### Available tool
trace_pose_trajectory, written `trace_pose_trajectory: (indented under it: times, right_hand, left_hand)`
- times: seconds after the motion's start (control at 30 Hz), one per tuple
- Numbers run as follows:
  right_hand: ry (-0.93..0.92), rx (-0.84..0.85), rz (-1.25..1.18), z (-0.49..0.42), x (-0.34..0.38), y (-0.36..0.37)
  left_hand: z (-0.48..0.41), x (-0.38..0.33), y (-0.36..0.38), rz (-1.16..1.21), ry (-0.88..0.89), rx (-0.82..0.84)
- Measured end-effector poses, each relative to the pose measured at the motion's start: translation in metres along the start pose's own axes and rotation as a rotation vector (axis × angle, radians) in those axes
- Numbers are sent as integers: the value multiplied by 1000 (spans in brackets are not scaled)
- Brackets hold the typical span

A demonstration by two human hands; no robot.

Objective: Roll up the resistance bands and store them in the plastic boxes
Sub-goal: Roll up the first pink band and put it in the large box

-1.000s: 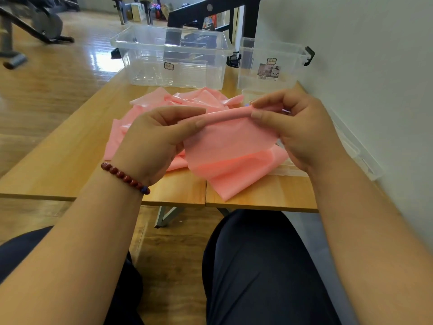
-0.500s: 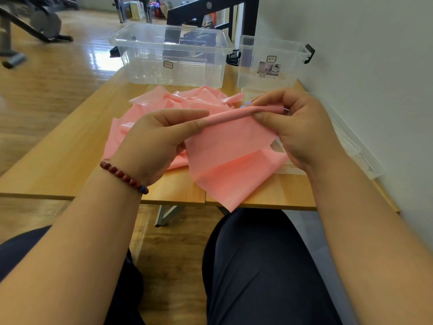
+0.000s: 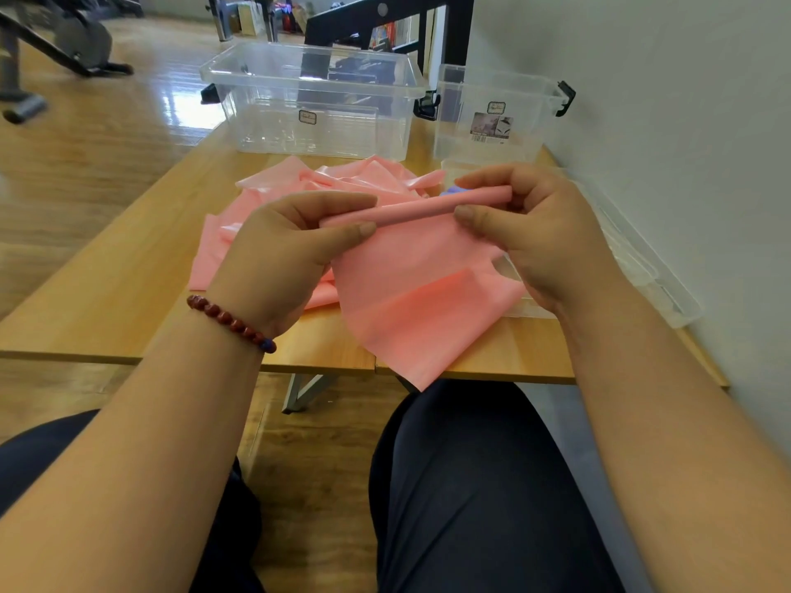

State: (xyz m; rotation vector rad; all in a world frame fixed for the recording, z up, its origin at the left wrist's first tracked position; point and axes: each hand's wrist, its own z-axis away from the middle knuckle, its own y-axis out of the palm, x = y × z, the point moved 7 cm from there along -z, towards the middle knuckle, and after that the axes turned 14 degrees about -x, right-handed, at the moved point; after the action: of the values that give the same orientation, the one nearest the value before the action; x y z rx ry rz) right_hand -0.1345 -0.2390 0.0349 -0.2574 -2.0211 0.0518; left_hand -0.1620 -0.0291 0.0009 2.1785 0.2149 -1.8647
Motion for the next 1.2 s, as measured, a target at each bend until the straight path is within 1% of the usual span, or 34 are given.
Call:
trace_pose_trajectory:
  times: [0.1,0.27,0.4,0.57,0.83,0.93,1.13,1.2]
  right_hand:
    - [22,10,-29,1,1,2]
    - [23,-11,-1,3,3,2]
    - [52,-15,-39,3,2,4]
    - [62,-19,-60,6,4,7]
    - [106,29,-76,8,0,9]
    - [106,19,-66,7,-1,8]
    - [64,-7,-50,1,1,2]
    - [47,-7,-28,-1,1,1]
  left_hand:
    - [1,-1,0,-3,1,0]
    - [0,1,0,0,0,13]
    - [2,1,4,-48,27,81]
    - [7,0,13,-47,69,160]
    - [4,-5,9,-139,151,85]
    - [4,-3,10,-131,138,85]
    - [4,2,9,-113,73,176]
    - [4,0,8,-118,86,168]
